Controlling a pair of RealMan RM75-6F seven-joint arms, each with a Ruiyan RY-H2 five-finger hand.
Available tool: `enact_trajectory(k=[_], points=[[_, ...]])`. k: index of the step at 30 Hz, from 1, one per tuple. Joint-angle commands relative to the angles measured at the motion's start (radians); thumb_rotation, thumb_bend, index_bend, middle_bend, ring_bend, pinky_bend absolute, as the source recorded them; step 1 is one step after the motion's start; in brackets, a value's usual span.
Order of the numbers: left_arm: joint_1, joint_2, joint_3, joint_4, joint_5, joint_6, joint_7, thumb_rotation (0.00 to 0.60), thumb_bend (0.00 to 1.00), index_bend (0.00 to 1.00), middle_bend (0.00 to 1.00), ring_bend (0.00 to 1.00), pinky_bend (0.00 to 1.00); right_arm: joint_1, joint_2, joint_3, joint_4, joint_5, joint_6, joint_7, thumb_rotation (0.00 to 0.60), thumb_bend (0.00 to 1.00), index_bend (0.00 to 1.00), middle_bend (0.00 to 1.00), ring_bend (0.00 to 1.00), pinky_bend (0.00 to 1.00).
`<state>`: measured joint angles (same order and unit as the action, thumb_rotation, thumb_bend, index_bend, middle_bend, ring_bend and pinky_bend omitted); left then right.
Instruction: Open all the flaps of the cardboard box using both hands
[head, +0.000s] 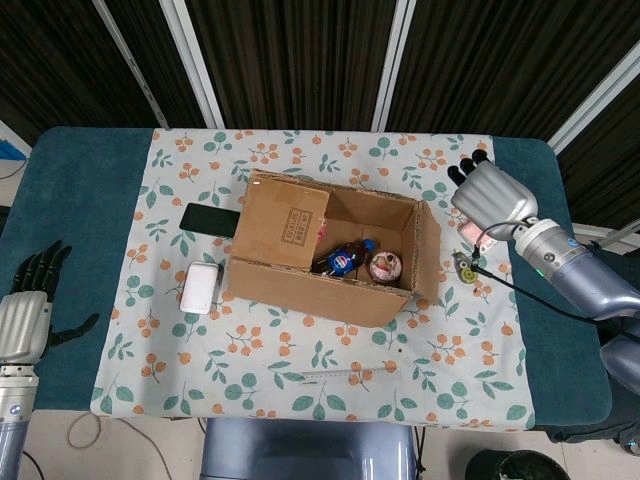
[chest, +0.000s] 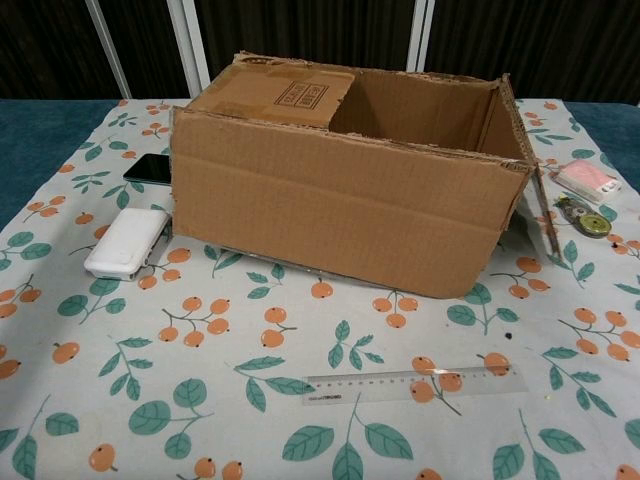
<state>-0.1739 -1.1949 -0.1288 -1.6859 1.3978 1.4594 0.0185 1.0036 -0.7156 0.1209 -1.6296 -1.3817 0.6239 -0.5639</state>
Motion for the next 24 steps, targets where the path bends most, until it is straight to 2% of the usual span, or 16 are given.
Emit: enact_trajectory(k=[1,6,9,14,16,19,24], points=[[-0.001,0.001,0.001,-0.001,0.001,-0.001,0.002,0.600,0.15,0.00,0.00,0.00,0.03,-0.029,-0.010,-0.004,0.000,0.013,0.031,0.011,0.600,0.84,0.58,0.21,0.24,0.27],[-0.008,0.004,0.004,-0.007,0.014,-0.007,0.021,0.600,0.15,0.00,0.00,0.00,0.03,-0.139,-0.056,0.009,-0.009,0.106,0.192,0.054,0.600,0.64,0.36,0.17,0.21,0.26],[-0.013,0.008,0.005,-0.015,0.017,-0.013,0.040,0.600,0.15,0.00,0.00,0.00,0.03,-0.213,-0.086,0.018,-0.033,0.179,0.304,0.072,0.600,0.52,0.26,0.14,0.20,0.26],[-0.028,0.013,0.001,-0.037,0.018,-0.027,0.080,0.600,0.15,0.00,0.00,0.00,0.03,-0.341,-0.135,0.034,-0.095,0.292,0.476,0.155,0.600,0.32,0.08,0.05,0.12,0.25],[-0.039,0.015,-0.004,-0.051,0.022,-0.033,0.101,0.600,0.15,0.00,0.00,0.00,0.03,-0.390,-0.151,0.035,-0.113,0.316,0.530,0.200,0.600,0.29,0.04,0.02,0.10,0.24],[-0.060,0.024,-0.010,-0.069,0.032,-0.052,0.128,0.600,0.15,0.00,0.00,0.00,0.03,-0.447,-0.171,0.029,-0.130,0.322,0.590,0.251,0.600,0.28,0.03,0.00,0.09,0.24],[-0.146,0.100,-0.029,-0.133,0.035,-0.179,0.192,0.600,0.15,0.00,0.00,0.00,0.05,-0.553,-0.220,-0.006,-0.135,0.289,0.696,0.321,0.600,0.28,0.03,0.00,0.09,0.24]])
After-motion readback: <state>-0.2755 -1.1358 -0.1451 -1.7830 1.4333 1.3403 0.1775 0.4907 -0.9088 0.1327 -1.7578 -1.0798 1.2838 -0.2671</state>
